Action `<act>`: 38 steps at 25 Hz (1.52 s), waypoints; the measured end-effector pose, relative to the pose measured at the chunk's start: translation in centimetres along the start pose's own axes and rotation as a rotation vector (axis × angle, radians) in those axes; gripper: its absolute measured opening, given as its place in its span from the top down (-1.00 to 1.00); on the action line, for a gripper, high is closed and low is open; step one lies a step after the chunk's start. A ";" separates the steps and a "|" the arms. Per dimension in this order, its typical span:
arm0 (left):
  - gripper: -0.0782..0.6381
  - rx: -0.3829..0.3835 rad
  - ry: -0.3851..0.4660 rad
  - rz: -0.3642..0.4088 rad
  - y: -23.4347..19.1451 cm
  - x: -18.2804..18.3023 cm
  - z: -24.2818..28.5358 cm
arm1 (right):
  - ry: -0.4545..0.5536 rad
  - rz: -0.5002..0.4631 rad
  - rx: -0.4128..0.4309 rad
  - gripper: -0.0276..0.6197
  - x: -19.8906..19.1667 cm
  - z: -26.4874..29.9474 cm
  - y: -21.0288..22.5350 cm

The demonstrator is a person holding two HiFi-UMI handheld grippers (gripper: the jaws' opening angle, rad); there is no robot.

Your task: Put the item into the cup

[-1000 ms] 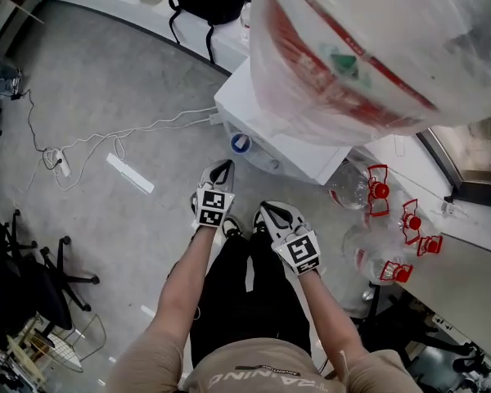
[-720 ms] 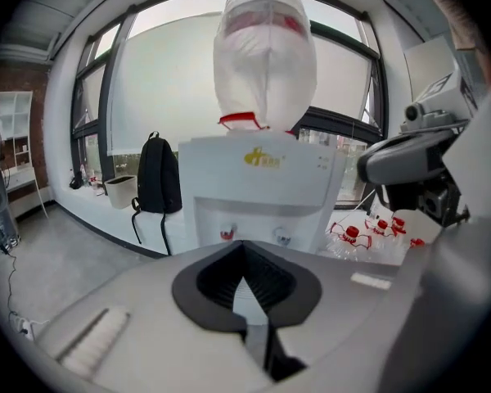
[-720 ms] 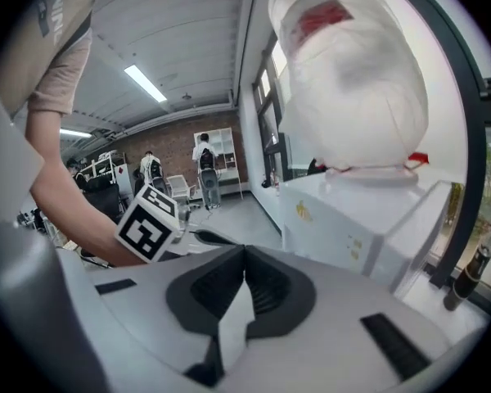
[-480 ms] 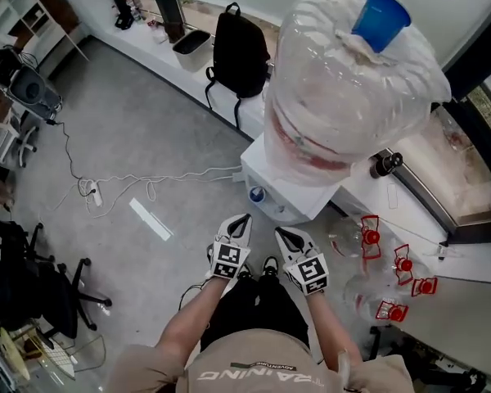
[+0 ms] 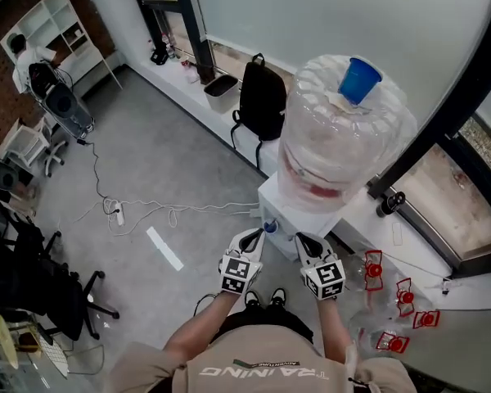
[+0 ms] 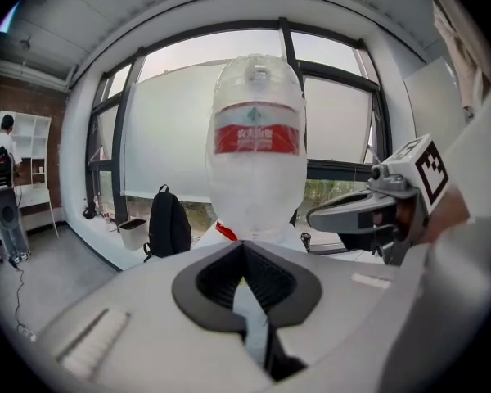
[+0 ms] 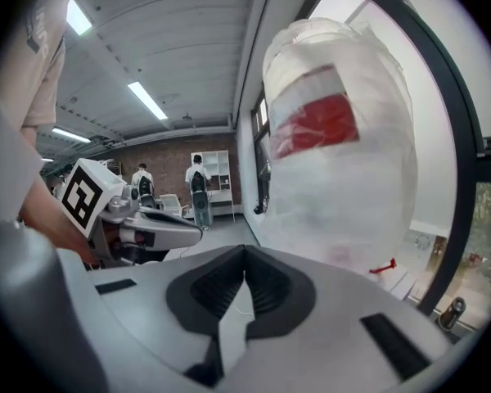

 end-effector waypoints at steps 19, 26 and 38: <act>0.76 0.046 0.231 0.096 -1.6 14.4 -7.4 | 0.184 -0.088 0.040 0.88 12.9 -2.1 -0.2; 0.76 0.059 0.276 0.102 -2.7 16.2 -8.5 | 0.179 -0.163 0.027 0.88 14.9 -1.8 -0.6; 0.76 0.026 0.259 0.100 -2.0 14.8 -8.5 | 0.131 -0.200 0.032 0.88 14.2 -1.8 -1.0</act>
Point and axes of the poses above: the fingertips, and each gripper's own axes: z forward along the fingers, y to its right, x out of its top, the point moved 2 cm from there along -z, backward along the fingers, and after that the axes turned 7 degrees about -z, right-handed, at the moved point
